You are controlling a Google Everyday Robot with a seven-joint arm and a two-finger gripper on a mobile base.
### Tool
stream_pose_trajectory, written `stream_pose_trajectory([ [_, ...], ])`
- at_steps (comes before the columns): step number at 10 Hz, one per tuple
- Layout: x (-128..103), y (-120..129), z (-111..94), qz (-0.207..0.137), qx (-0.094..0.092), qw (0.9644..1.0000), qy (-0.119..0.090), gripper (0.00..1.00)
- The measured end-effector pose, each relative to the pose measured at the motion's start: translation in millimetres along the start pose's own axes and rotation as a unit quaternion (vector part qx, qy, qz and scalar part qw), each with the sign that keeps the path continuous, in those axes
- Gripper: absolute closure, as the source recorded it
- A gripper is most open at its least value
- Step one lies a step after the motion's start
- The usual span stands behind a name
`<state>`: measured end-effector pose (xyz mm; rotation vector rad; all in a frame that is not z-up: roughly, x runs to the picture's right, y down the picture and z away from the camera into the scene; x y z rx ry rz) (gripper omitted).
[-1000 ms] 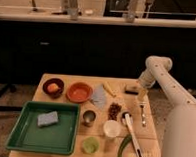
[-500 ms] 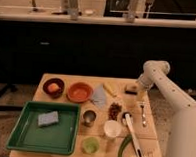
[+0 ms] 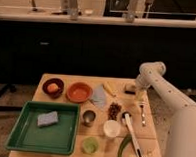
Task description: Wipe tray with eraser
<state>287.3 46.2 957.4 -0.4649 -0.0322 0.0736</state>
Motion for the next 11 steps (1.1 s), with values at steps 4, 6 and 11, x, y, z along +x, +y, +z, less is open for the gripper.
stream_pose_trajectory([
  [4,-1,-10,11,0.007,-0.003,1.0,0.0,0.2],
  [6,4,-13,16,0.013,-0.008,0.9999,0.001,0.2],
  [11,12,-22,33,0.027,-0.035,0.999,-0.004,0.21],
])
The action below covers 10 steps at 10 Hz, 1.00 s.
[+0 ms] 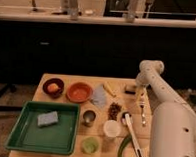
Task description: Wipe tray with eraser
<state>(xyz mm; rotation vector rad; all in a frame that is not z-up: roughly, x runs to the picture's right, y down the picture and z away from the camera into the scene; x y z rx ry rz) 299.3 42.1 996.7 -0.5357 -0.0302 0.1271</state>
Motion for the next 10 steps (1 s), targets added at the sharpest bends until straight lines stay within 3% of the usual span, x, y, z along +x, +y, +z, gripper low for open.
stream_pose_trajectory([
  [1,-0.3,-1.6,2.3,0.001,-0.004,1.0,-0.002,0.26],
  [8,4.2,-2.5,4.6,-0.005,-0.026,0.9996,-0.003,0.95],
  [10,-0.7,-0.9,-0.2,-0.014,-0.03,0.9994,-0.006,1.0],
])
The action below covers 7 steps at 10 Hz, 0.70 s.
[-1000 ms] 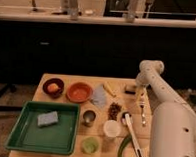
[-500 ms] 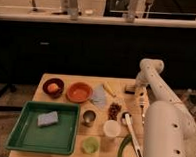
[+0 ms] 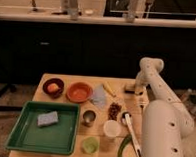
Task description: Wipe tray with eraser
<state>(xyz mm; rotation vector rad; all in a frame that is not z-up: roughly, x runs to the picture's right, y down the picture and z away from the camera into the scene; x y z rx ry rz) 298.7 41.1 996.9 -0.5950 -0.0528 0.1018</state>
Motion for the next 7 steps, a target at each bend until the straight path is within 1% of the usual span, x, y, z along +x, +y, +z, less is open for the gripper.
stream_pose_trajectory([
  [2,-10,2,-8,-0.015,0.0,0.9999,-0.007,1.0],
  [7,-23,13,-26,-0.044,-0.004,0.9988,-0.021,1.0],
])
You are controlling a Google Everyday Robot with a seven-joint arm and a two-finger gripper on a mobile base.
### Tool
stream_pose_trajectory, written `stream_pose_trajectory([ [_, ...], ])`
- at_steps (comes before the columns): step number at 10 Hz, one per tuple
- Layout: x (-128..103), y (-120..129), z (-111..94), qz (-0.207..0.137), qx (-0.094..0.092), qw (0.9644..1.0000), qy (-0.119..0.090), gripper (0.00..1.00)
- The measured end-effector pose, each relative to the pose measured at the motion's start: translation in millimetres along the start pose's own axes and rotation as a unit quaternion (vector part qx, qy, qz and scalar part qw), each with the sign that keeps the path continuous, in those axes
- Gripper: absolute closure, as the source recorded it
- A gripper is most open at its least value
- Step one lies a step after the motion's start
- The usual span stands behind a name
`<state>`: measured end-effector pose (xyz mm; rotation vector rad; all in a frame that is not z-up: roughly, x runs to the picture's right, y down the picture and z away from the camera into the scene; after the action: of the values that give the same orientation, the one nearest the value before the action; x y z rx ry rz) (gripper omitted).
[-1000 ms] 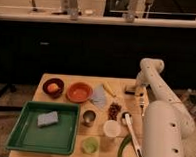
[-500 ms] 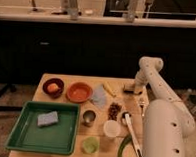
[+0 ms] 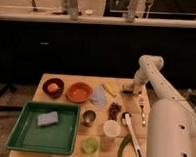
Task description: Wipe tray with eraser
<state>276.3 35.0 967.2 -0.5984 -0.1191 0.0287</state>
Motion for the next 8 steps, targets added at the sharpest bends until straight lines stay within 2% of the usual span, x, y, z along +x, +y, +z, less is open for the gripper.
stream_pose_trajectory([
  [4,-15,16,-17,-0.026,0.003,0.9995,-0.016,1.0],
  [8,-49,33,-30,-0.068,-0.002,0.9973,-0.028,1.0],
])
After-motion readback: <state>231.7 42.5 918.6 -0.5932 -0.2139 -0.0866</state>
